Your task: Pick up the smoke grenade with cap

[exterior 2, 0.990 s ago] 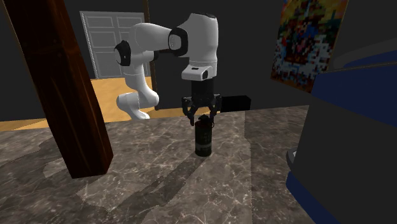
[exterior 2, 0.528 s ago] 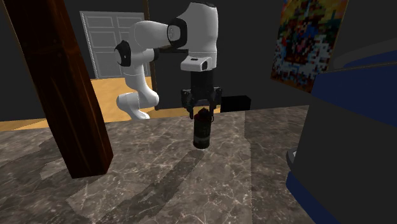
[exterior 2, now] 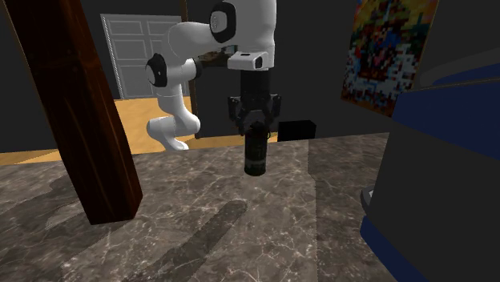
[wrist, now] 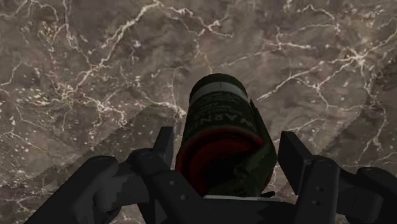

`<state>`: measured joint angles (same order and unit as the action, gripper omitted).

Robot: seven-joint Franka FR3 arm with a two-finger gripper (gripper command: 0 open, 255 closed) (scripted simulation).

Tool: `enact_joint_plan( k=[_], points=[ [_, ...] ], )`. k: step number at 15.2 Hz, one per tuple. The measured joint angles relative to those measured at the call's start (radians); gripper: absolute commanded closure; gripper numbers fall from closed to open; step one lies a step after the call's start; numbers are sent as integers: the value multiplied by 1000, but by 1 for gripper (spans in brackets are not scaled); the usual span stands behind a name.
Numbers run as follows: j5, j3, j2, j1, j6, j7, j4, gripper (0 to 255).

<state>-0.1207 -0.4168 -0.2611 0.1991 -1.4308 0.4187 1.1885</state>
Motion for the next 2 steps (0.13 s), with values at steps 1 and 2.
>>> enact_joint_plan(
  k=[1,2],
  points=[
    [-5,0,-11,4,20,1,-30,255],
    [-6,-1,-14,6,28,1,-42,255]
  ],
)
